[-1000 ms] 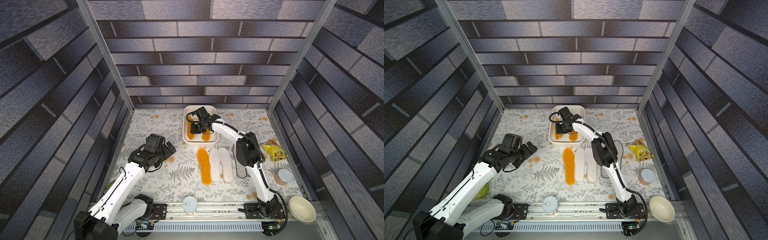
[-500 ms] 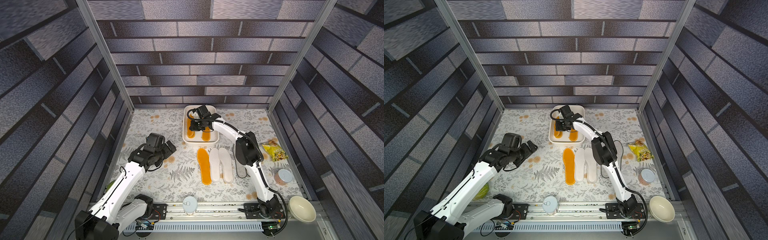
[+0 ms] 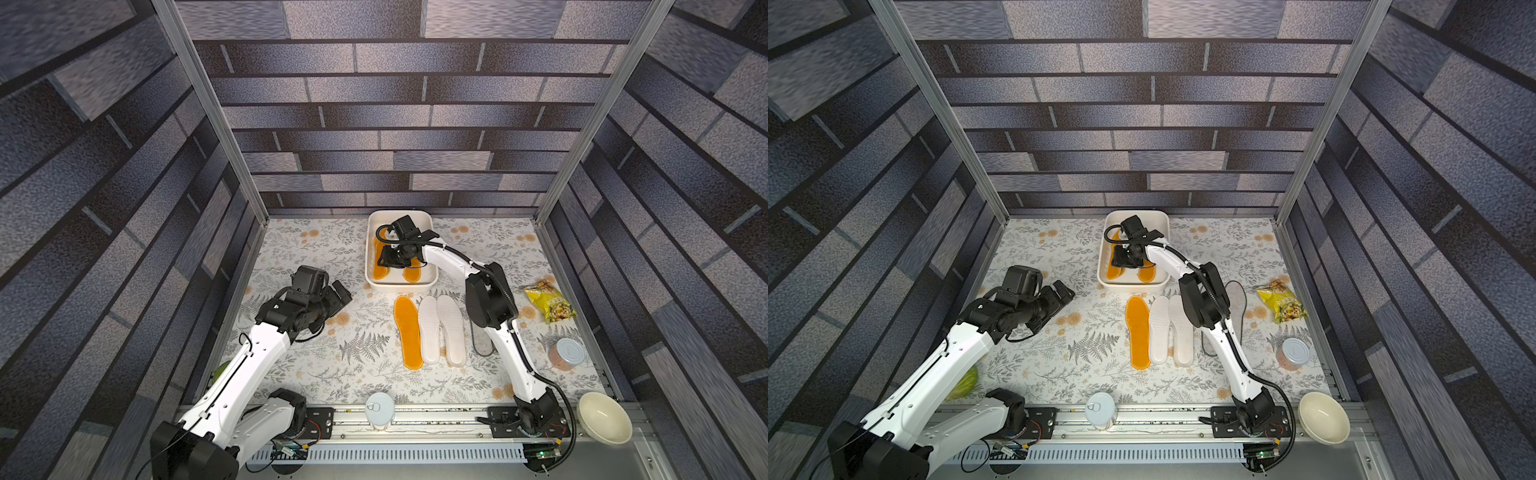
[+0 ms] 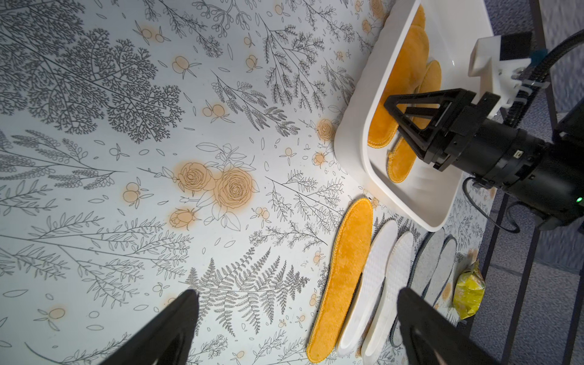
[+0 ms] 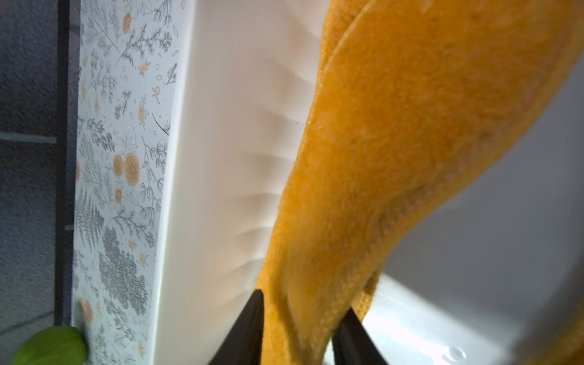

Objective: Put the insoles into the storage box
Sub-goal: Place the insole in the storage box.

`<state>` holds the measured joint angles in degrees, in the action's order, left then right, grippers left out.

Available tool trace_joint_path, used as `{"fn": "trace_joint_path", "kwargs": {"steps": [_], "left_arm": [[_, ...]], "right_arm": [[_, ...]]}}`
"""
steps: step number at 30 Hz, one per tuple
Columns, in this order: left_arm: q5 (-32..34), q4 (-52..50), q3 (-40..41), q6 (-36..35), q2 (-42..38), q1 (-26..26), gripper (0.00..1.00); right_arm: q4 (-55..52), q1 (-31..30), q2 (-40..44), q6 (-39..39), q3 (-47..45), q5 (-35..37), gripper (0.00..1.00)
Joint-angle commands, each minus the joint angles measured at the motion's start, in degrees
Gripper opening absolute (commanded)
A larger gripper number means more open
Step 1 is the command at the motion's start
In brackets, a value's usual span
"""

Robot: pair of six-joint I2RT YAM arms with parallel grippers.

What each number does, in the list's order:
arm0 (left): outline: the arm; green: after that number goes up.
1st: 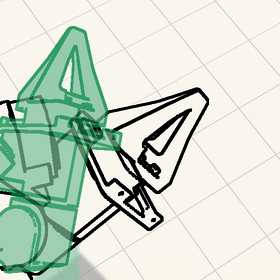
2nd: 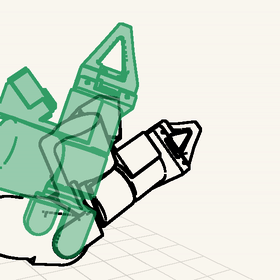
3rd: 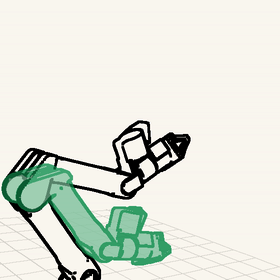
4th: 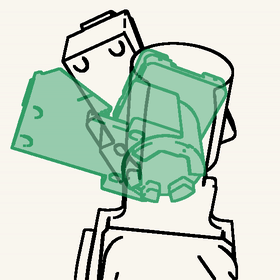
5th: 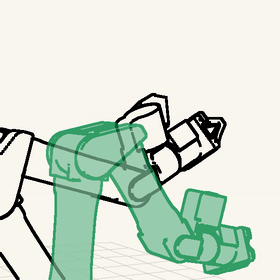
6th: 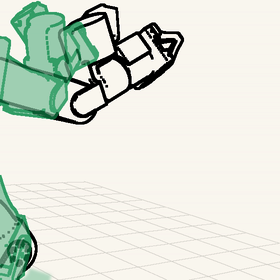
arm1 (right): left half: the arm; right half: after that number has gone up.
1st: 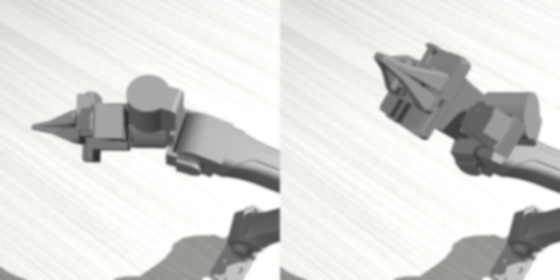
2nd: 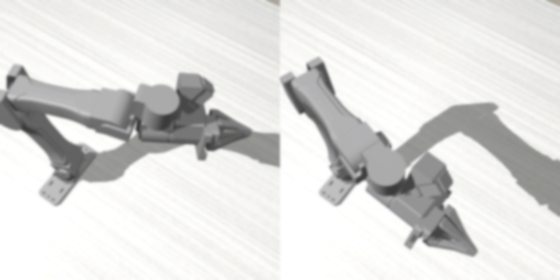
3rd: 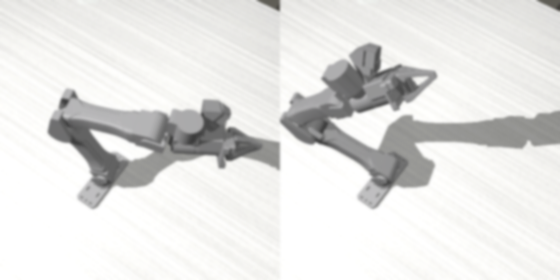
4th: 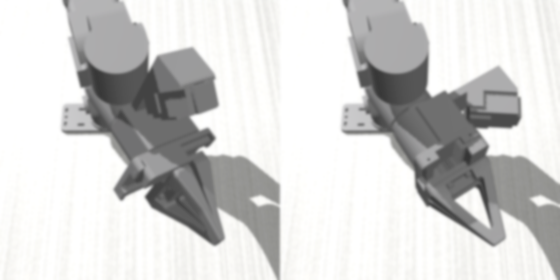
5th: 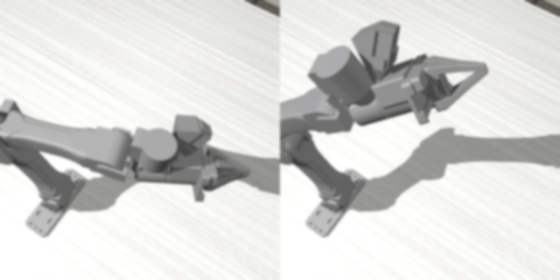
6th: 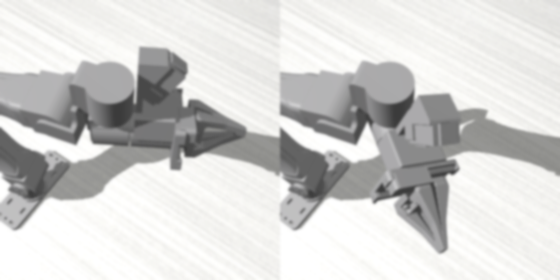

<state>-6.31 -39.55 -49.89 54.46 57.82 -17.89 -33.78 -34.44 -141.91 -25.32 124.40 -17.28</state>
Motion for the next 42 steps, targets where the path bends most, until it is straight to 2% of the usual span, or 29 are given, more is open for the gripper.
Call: {"fn": "trace_joint_path", "kwargs": {"steps": [1, 15, 23, 35, 42], "left_arm": [[-0.92, 0.38, 0.32, -0.14, 0.75, 0.47, 1.0], [-2.65, 1.36, 0.41, -1.16, 1.68, 0.67, 1.0], [-2.69, 1.39, 1.02, -1.0, 0.89, 0.84, 1.0], [-3.3, 1.32, 0.98, -1.18, 1.15, 0.97, 1.0], [-3.67, 1.09, 0.93, -1.61, 1.05, 0.62, 1.0]], "right_arm": [[-0.87, 0.42, 0.62, -0.39, 0.15, -0.64, 0.44], [-4.08, 2.0, 2.86, 0.72, 3.57, 1.81, 0.64], [-4.71, 3.19, -0.28, 0.18, 7.81, -0.96, 0.65], [-6.06, 3.41, -0.19, -3.59, 7.22, 3.19, 0.66], [-5.07, 3.53, -0.4, -5.79, 7.7, 2.75, 0.66]]}}
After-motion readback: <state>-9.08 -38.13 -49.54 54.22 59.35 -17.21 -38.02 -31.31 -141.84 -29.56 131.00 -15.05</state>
